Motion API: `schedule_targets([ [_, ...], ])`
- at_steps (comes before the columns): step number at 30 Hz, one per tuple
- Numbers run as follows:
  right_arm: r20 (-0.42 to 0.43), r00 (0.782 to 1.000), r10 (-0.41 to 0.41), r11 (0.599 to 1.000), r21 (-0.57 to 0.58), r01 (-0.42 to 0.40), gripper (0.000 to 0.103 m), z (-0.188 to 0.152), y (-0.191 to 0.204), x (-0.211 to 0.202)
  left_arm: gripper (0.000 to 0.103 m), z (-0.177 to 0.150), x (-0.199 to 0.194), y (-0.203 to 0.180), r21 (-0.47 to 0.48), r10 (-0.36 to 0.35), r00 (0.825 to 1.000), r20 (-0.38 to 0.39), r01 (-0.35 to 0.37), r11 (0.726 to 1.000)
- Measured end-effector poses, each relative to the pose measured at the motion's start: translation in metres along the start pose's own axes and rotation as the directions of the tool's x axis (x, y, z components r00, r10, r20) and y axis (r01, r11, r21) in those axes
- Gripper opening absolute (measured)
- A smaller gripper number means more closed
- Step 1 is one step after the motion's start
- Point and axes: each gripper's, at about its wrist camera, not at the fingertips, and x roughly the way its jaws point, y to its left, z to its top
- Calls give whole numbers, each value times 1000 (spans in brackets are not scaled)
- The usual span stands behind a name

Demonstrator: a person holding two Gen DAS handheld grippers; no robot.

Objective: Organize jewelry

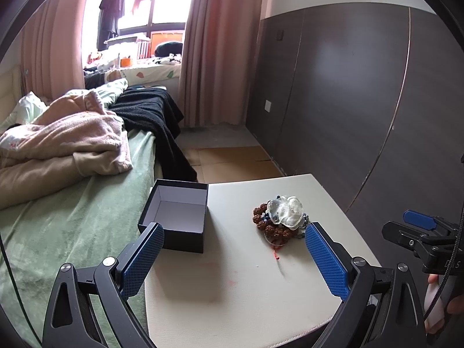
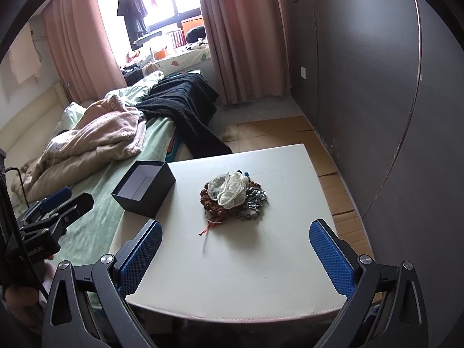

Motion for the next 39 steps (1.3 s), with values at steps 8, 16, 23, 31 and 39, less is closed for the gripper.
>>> schedule_targets([
  [8, 2, 1000, -7, 1000, -4, 7, 102, 2, 0, -1, 98, 0, 0, -2, 8, -1, 1000, 0, 1, 1000],
  [16, 3, 1000, -7, 1000, -5, 7, 102, 1, 2, -1, 98, -1, 0, -1, 6, -4, 1000, 0, 4, 1000],
  [23, 5, 1000, -9, 1000, -10, 9, 102, 1, 2, -1, 98, 0, 0, -1, 5, -4, 1000, 1, 4, 1000],
  [31, 8, 1000, 5, 1000, 2, -5, 103, 3, 0, -2, 98, 0, 0, -1, 7, -3, 1000, 1, 3, 1000],
  [39, -6, 1000, -3, 1000, 19, 3, 103, 4, -1, 3, 98, 2, 13, 1, -3, -2, 1000, -8, 2, 1000],
])
